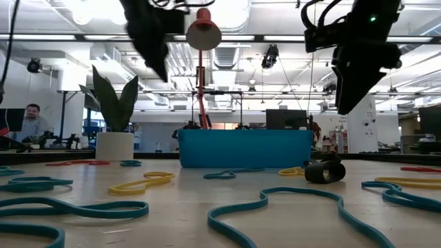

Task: Pick and place rubber bands into bin
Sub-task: Put the red rubber band into the blue bin

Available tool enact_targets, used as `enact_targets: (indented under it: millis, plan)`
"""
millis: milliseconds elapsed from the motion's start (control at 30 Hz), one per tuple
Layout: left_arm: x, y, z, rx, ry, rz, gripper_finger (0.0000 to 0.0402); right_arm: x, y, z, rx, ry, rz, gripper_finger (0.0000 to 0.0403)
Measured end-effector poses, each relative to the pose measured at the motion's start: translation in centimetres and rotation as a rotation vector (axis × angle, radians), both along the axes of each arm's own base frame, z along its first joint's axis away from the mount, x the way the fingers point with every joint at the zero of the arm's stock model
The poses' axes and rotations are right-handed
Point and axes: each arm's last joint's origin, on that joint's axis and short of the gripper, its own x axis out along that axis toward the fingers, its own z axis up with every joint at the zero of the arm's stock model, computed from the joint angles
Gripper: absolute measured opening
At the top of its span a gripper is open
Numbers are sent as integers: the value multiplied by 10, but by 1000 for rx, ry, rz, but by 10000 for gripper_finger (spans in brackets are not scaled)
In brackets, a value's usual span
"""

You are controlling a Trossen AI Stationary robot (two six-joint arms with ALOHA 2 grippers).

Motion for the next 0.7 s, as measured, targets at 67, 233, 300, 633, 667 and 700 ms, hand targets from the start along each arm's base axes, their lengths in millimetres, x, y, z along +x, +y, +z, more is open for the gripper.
enact_targets:
  millis: [67, 233, 300, 633, 667, 700]
  plan:
    - [-11, -3, -2, -45, -21, 58, 224, 2, -4, 0, 4, -10, -27, 327]
    - [-32, -8, 4, -95, -152, 124, 224, 8, -6, 9, 31, -72, -77, 327]
    - [-41, -11, 9, -110, -220, 113, 224, 13, -4, 15, 44, -105, -71, 327]
    - [-100, -22, -53, -191, -125, 178, 224, 18, -5, 25, 19, -151, -65, 327]
    - [-104, -22, -63, -219, -102, 232, 224, 18, -5, 24, 19, -151, -67, 327]
    - [-106, -22, -72, -242, -84, 287, 223, 18, -6, 24, 18, -147, -69, 327]
